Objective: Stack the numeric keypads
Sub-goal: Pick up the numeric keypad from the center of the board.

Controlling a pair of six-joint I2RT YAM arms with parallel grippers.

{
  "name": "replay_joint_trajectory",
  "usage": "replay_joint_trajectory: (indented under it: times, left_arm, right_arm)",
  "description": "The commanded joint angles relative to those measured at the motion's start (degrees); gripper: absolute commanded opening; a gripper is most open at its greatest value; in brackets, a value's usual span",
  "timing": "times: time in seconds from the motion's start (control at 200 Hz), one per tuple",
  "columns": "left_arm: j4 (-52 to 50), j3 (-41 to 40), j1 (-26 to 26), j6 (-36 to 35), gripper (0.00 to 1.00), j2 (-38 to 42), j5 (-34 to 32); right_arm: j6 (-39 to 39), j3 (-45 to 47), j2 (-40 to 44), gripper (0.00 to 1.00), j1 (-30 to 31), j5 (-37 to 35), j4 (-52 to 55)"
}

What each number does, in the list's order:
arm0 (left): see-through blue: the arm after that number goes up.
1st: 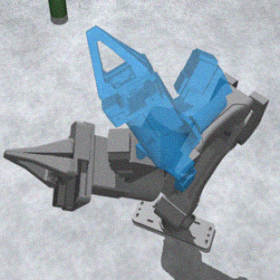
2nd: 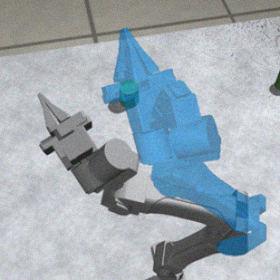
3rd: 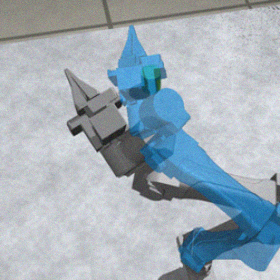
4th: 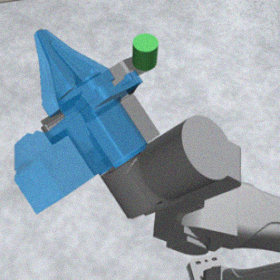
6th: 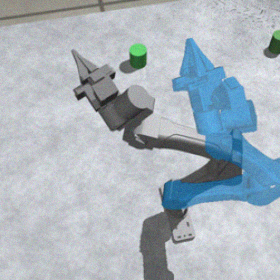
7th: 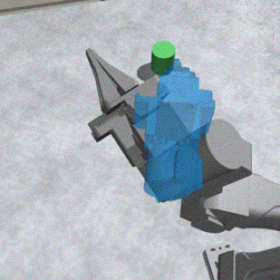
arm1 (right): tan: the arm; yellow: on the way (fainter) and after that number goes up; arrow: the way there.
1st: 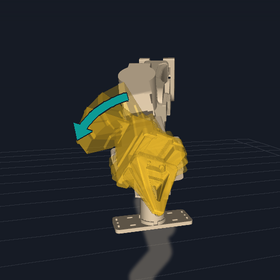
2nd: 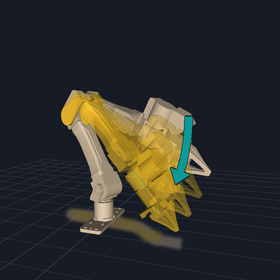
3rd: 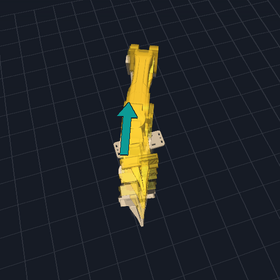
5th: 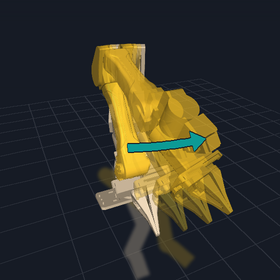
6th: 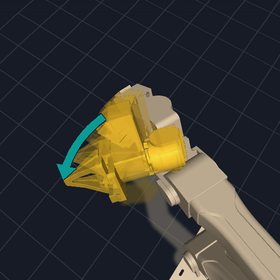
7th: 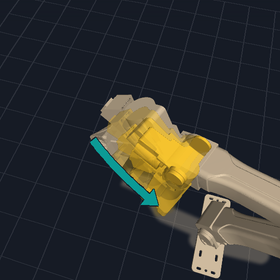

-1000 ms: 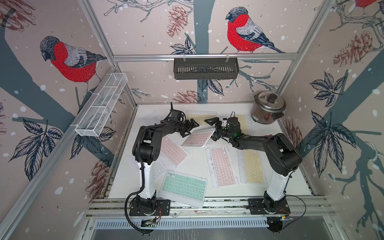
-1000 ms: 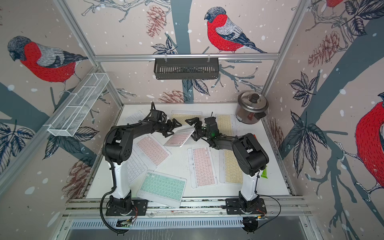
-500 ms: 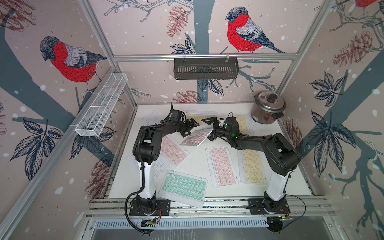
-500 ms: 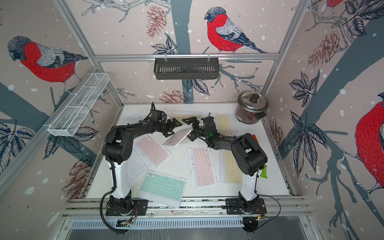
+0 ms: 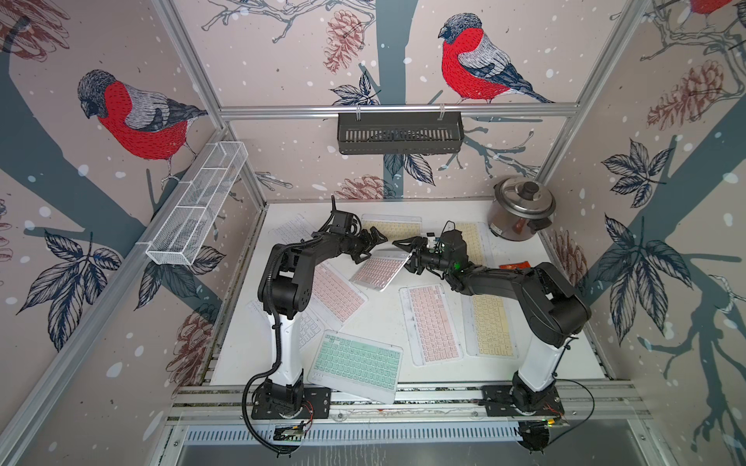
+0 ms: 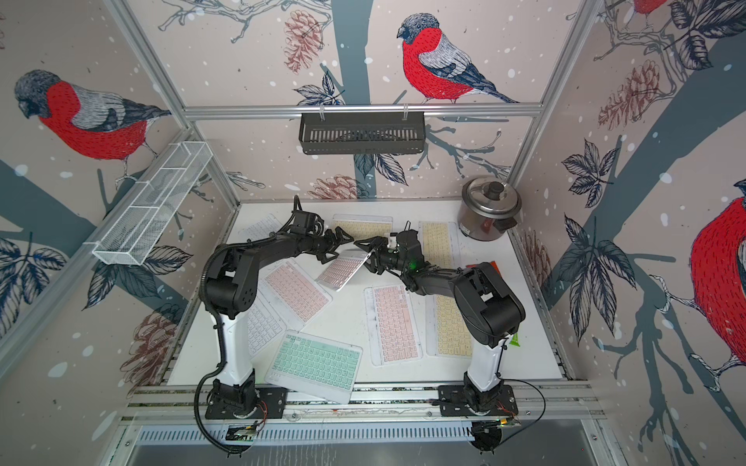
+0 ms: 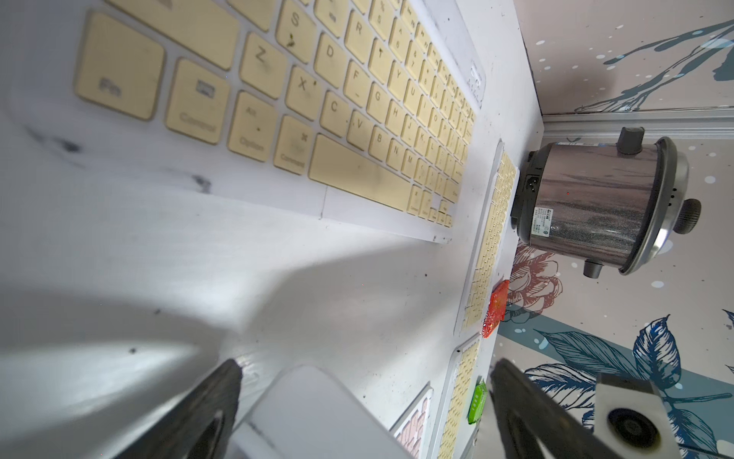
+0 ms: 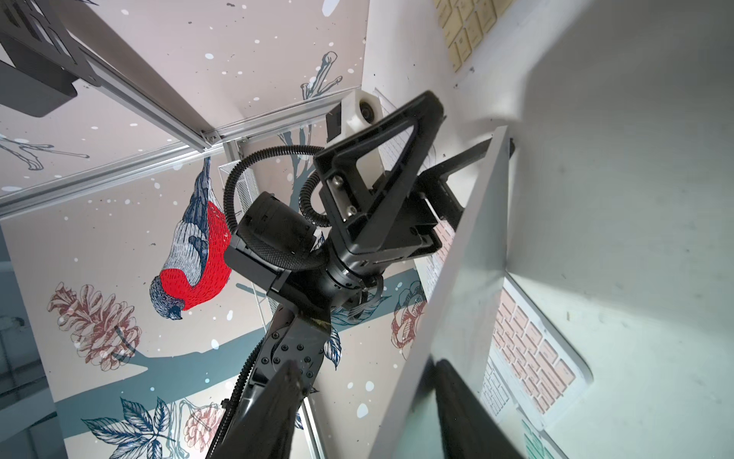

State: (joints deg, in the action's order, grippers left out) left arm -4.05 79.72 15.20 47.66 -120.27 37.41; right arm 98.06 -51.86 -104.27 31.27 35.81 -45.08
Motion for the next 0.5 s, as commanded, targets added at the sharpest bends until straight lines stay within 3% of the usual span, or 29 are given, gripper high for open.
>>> replay_joint_trajectory:
  times: [0.0,0.095,0.25,0.496]
  left_arm:
    - [-0.26,0.21,0.04,0.07,0.97,0.13,1.09]
    - [-0.42,0.40,0.00,0.07,0.97,0.29,1.32]
    - [-2.95,2.66,-0.78,-1.34,0.97,1.34,1.36]
    - [-6.12,5.47,-2.23,-2.89,0.97,2.09,2.04]
  right_arm:
    - [-2.75,0.81,0.94,0.34,-0.23,1.91,-1.96]
    - [-3.43,1.82,1.37,0.22,-0.39,2.30,-2.03]
    - [-6.33,2.35,2.64,0.11,-0.91,3.59,0.14]
    - [-7.52,2.72,2.89,0.06,-1.77,4.96,-0.17]
